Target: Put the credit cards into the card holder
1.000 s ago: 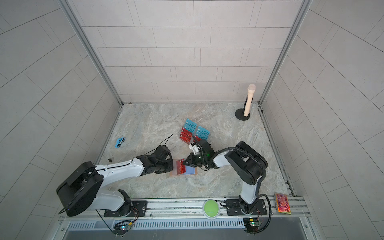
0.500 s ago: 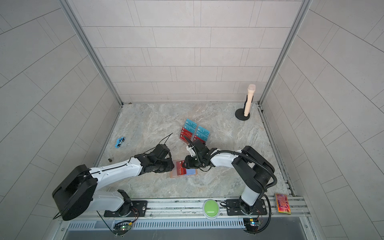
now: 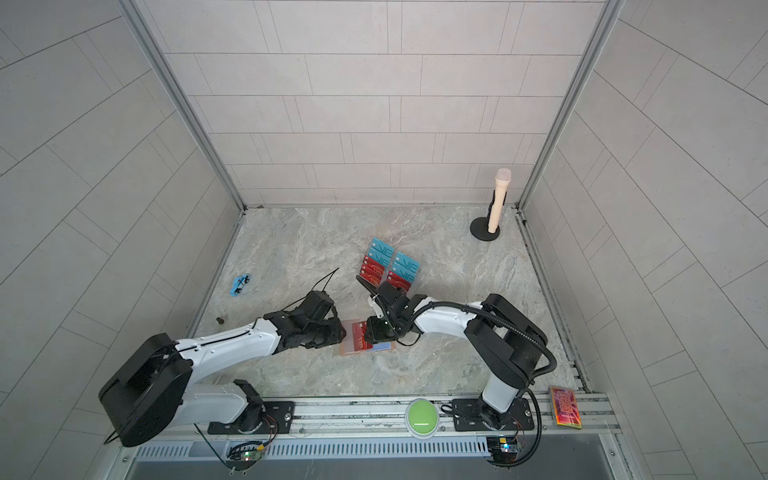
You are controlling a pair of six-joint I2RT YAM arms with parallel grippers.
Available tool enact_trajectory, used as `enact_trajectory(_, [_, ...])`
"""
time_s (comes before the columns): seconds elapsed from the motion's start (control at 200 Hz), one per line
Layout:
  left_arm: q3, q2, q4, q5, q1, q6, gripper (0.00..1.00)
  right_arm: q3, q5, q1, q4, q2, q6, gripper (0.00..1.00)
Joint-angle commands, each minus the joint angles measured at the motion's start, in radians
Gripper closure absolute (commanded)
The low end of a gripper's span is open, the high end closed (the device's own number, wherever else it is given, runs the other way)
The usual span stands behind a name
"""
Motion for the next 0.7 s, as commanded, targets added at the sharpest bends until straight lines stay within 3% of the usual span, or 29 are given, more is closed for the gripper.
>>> enact_trajectory(0.0, [-0.022,0.016,0.038,0.026,0.007,0.021,0.59,0.020,0.015,0.012,-0.042,0.021,0.012,0.60])
enact_trajectory(0.696, [-0.037,0.044,0.118,0.087,0.006,0.025,0.63,0.088,-0.043,0.060,0.064,0.097,0.101,0.59])
